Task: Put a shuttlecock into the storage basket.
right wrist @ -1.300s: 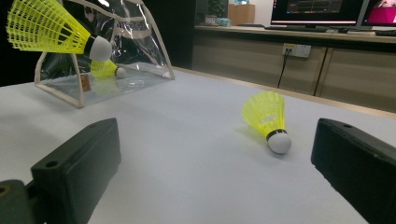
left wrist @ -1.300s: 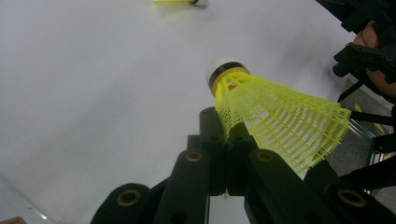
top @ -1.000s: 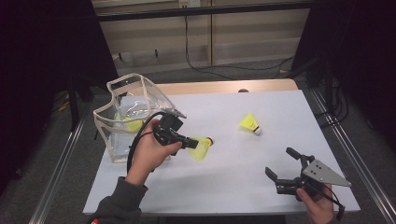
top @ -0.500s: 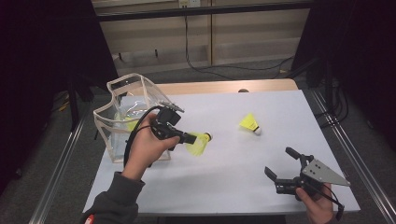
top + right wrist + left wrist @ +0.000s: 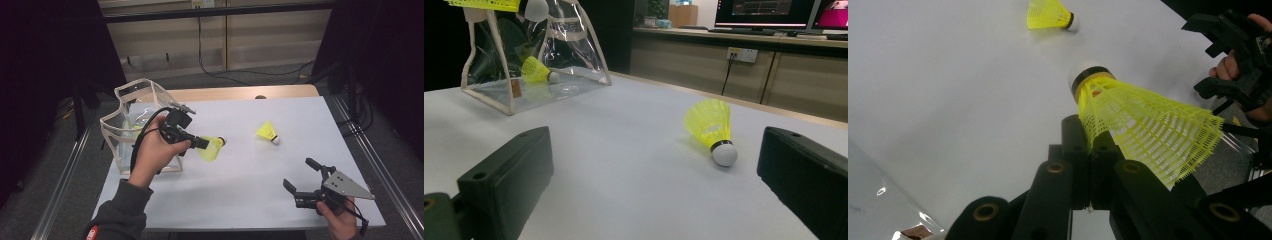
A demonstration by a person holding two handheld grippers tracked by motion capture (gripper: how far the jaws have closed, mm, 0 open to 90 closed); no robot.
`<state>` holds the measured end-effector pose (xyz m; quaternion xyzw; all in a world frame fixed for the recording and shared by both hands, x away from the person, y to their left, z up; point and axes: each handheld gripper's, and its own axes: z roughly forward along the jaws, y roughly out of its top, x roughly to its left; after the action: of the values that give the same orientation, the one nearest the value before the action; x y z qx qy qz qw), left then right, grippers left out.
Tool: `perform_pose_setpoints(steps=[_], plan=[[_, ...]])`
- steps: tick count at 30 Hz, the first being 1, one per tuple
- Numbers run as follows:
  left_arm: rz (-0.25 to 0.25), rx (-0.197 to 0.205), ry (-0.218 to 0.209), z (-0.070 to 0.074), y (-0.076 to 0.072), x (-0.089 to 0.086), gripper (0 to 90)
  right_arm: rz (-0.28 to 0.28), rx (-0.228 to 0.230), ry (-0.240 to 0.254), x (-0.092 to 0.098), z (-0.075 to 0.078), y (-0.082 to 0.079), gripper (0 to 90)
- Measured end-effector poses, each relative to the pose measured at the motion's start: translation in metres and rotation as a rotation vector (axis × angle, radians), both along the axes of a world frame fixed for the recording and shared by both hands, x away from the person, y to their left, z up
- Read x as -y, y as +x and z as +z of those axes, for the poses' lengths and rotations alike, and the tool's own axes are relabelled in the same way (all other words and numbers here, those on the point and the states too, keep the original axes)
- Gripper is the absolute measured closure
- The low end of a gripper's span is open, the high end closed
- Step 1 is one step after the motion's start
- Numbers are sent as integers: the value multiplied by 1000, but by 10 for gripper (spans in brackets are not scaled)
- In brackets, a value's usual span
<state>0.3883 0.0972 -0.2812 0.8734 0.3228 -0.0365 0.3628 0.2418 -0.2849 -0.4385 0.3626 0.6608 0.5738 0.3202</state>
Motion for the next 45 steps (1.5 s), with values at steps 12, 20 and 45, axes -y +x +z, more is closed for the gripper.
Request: perform_pose_setpoints(steps=[12, 20, 45], plan=[[17, 16, 6, 12, 4, -7, 893, 0, 2, -1, 0, 0, 0, 12], [19, 20, 19, 20, 7, -9, 893, 1, 1, 0, 0, 0, 0, 12], [54, 23, 12, 33, 18, -22, 893, 0, 0, -1, 0, 0, -1, 13]])
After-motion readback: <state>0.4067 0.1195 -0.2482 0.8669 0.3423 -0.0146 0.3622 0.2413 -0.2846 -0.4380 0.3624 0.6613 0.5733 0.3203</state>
